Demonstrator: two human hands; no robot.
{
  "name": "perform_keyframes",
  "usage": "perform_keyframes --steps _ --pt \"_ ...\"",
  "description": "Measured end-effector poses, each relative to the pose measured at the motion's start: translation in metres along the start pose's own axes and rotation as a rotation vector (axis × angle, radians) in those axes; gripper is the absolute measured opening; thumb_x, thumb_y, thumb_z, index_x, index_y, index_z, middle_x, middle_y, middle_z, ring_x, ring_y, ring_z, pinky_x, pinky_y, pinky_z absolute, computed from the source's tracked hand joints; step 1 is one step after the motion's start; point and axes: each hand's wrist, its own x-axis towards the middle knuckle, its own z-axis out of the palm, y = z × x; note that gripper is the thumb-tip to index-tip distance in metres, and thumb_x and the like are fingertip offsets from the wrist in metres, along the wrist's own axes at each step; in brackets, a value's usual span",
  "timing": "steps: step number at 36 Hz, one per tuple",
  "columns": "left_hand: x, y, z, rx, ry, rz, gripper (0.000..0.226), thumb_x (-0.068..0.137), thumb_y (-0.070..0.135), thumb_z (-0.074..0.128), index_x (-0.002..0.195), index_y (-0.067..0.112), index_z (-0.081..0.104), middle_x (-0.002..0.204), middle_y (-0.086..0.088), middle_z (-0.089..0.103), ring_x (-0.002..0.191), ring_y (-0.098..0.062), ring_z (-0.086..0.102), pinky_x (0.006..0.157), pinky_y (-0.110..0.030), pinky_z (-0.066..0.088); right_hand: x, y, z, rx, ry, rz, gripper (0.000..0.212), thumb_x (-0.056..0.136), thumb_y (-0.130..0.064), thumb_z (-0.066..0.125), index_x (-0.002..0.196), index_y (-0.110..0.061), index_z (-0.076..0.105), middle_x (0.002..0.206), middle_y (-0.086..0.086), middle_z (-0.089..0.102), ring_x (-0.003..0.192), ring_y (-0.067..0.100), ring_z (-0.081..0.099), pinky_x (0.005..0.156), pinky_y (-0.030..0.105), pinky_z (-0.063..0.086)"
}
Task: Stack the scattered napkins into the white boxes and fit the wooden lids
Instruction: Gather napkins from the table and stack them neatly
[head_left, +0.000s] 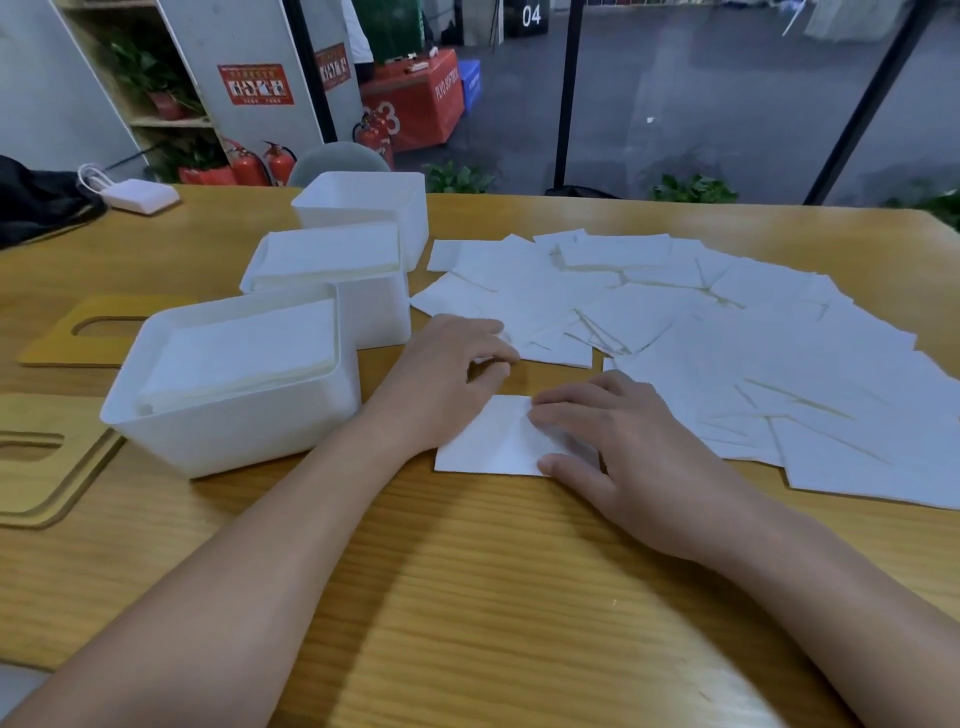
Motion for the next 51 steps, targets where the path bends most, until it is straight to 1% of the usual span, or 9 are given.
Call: perform_keyframes --steps 6,15,20,23,29,33,39,45,51 --pt "-0.004 0.007 -0.007 0.02 0.008 -0.005 0.015 0.104 0.021 0.07 0.112 0.015 0.081 0.118 -0.001 0.077 0.113 -0.008 0.052 0.088 -0.019 0.039 0.001 0.008 0.002 -0.033 0.004 0.004 0.041 0.11 -0.044 0.05 0.148 -0.035 0.06 0.157 -0.026 0.049 0.138 0.009 0.036 0.121 0.037 0.029" --pt "0.0 0.001 -0.01 0.097 0.089 -0.118 0.026 0.106 0.02 0.067 0.128 0.022 0.08 0.128 0.009 0.077 0.12 -0.008 0.067 0.103 -0.022 0.05 0.001 0.008 0.001 0.003 0.009 -0.001 0.042 0.109 -0.045 0.053 0.149 -0.035 0.06 0.157 -0.027 0.048 0.138 0.006 0.036 0.12 0.037 0.034" --pt "0.0 0.002 -0.01 0.059 0.209 -0.078 0.007 0.096 0.019 0.079 0.1 0.025 0.078 0.093 0.014 0.072 0.089 -0.005 0.064 0.08 -0.018 0.05 0.003 0.008 0.001 -0.001 0.046 0.001 0.039 0.106 -0.045 0.061 0.142 -0.031 0.066 0.151 -0.024 0.056 0.134 0.008 0.043 0.119 0.034 0.032" --pt "0.0 0.005 -0.012 0.035 0.246 -0.036 0.02 0.092 0.013 0.081 0.093 0.027 0.067 0.085 0.012 0.067 0.084 -0.008 0.061 0.071 -0.019 0.047 0.004 0.009 0.001 0.02 0.117 0.029 0.041 0.102 -0.044 0.068 0.141 -0.031 0.066 0.145 -0.021 0.061 0.133 0.008 0.048 0.118 0.029 0.03" --pt "-0.004 0.011 -0.014 -0.065 0.169 0.066 0.038 0.098 0.004 0.07 0.126 0.03 0.067 0.098 0.014 0.065 0.096 -0.008 0.063 0.082 -0.023 0.052 0.007 0.012 -0.003 0.091 0.299 0.144 0.072 0.094 -0.035 0.08 0.156 -0.034 0.044 0.157 -0.016 0.041 0.144 0.008 0.037 0.119 0.029 0.032" --pt "-0.006 0.016 -0.016 -0.213 0.103 0.169 0.027 0.096 0.002 0.075 0.105 0.028 0.078 0.101 0.008 0.069 0.103 -0.022 0.066 0.089 -0.026 0.051 0.01 0.016 -0.003 0.032 0.366 0.173 0.08 0.09 -0.033 0.084 0.159 -0.033 0.044 0.163 -0.008 0.034 0.148 0.016 0.03 0.121 0.037 0.027" --pt "-0.007 0.019 -0.017 -0.297 0.117 0.141 0.006 0.1 0.022 0.079 0.095 0.025 0.077 0.095 0.01 0.069 0.096 -0.022 0.066 0.081 -0.035 0.052 0.013 0.028 -0.003 0.089 0.51 0.146 0.005 0.101 -0.024 0.073 0.104 -0.026 0.078 0.11 -0.015 0.074 0.11 0.019 0.06 0.098 0.045 0.045" --pt "-0.006 0.019 -0.025 -0.349 0.182 0.065 0.02 0.108 0.027 0.067 0.09 0.022 0.073 0.068 0.014 0.058 0.052 -0.013 0.042 0.054 -0.029 0.035 0.008 0.016 -0.014 0.546 0.5 0.267 0.011 0.106 -0.027 0.067 0.097 -0.023 0.072 0.079 -0.003 0.071 0.074 0.017 0.067 0.063 0.032 0.047" --pt "-0.007 0.015 -0.039 -0.085 -0.145 -0.081 0.017 0.107 0.03 0.064 0.115 0.042 0.074 0.091 0.021 0.064 0.067 0.016 0.059 0.061 -0.017 0.042 0.009 0.01 -0.013 0.599 0.382 0.339 0.028 0.102 -0.029 0.074 0.127 -0.033 0.061 0.07 0.0 0.072 0.064 0.006 0.068 0.069 0.026 0.049"
